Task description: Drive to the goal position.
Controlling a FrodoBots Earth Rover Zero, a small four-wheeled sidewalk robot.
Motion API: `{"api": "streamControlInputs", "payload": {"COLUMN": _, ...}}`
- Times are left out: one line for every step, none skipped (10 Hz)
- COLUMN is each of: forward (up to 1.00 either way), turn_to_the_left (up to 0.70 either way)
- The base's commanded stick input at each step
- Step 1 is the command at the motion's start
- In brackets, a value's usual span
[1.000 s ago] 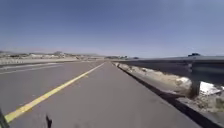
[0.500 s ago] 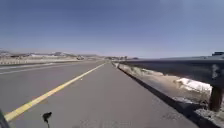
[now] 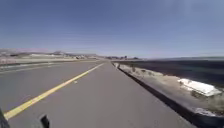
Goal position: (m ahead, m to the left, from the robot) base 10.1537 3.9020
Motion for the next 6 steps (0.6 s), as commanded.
{"api": "streamControlInputs", "payload": {"forward": 0.85, "turn_to_the_left": 0.00}}
{"api": "streamControlInputs", "payload": {"forward": 0.85, "turn_to_the_left": 0.00}}
{"api": "streamControlInputs", "payload": {"forward": 0.85, "turn_to_the_left": 0.00}}
{"api": "streamControlInputs", "payload": {"forward": 0.85, "turn_to_the_left": 0.00}}
{"api": "streamControlInputs", "payload": {"forward": 0.85, "turn_to_the_left": 0.00}}
{"api": "streamControlInputs", "payload": {"forward": 0.85, "turn_to_the_left": 0.00}}
